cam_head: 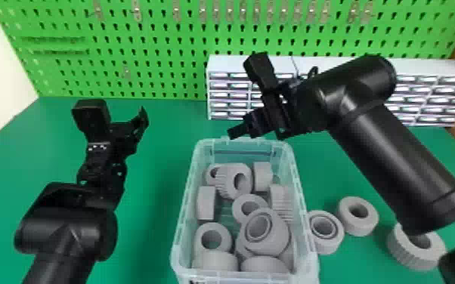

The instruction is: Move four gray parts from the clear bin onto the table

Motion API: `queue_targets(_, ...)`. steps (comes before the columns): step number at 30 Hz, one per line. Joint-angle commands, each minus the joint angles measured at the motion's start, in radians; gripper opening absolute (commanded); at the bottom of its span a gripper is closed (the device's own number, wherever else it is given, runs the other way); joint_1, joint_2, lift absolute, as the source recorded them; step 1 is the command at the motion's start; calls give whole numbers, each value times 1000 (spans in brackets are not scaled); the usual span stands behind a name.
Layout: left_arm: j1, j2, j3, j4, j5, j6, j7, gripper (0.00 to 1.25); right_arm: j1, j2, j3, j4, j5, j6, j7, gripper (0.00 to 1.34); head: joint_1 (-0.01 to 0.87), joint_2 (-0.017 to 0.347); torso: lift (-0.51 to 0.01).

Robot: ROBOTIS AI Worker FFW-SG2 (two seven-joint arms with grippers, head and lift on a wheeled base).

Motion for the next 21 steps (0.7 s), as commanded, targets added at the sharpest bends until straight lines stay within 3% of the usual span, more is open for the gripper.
queue_targets(1, 3, 0, 3, 0, 0, -3, 0, 900, -1, 2, 16, 1, -44, 27, -16, 810, 693, 72, -52)
queue_targets(21, 10, 0, 6, -2, 2, -12, 0, 900, 13, 0, 83, 30, -134, 72, -72, 810, 693, 72, -52)
